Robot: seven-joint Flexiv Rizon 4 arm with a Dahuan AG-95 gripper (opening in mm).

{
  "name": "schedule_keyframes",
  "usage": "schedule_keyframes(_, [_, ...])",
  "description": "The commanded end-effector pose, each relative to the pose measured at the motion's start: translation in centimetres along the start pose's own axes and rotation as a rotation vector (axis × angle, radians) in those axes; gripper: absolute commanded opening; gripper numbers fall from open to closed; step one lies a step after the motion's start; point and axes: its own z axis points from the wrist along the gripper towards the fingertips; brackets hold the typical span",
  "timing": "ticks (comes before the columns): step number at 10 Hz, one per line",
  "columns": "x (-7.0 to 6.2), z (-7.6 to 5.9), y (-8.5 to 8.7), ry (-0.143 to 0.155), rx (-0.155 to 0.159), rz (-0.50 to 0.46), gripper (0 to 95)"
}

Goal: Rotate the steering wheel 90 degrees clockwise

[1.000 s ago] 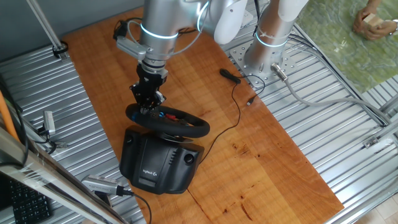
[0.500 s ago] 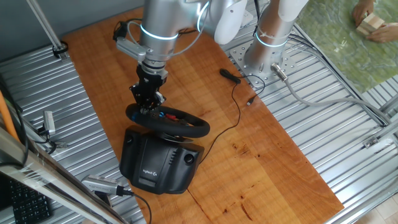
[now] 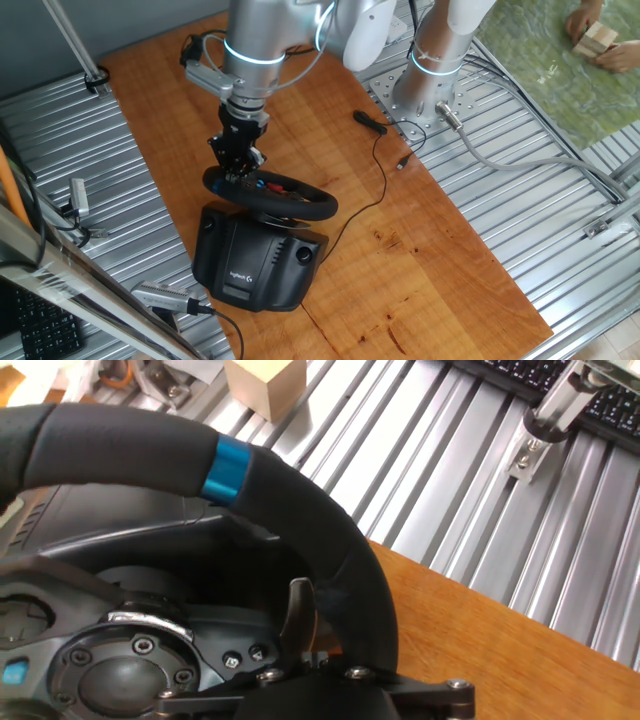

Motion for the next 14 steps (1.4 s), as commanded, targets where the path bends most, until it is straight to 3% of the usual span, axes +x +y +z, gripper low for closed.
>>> schedule_keyframes(1, [0.16,0.18,-0.11,-0.004,0.0,-0.002,0.0])
schedule_keyframes(6, [0.49,0.42,-0.13,-0.004,-0.004,0.0,0.0])
schedule_keyframes(9, [1.13,0.69,0.02,-0.015,-0.003,0.003,0.0])
schedule_keyframes(14, [1.09,0.45,0.15,-0.035,-0.005,0.002,0.0])
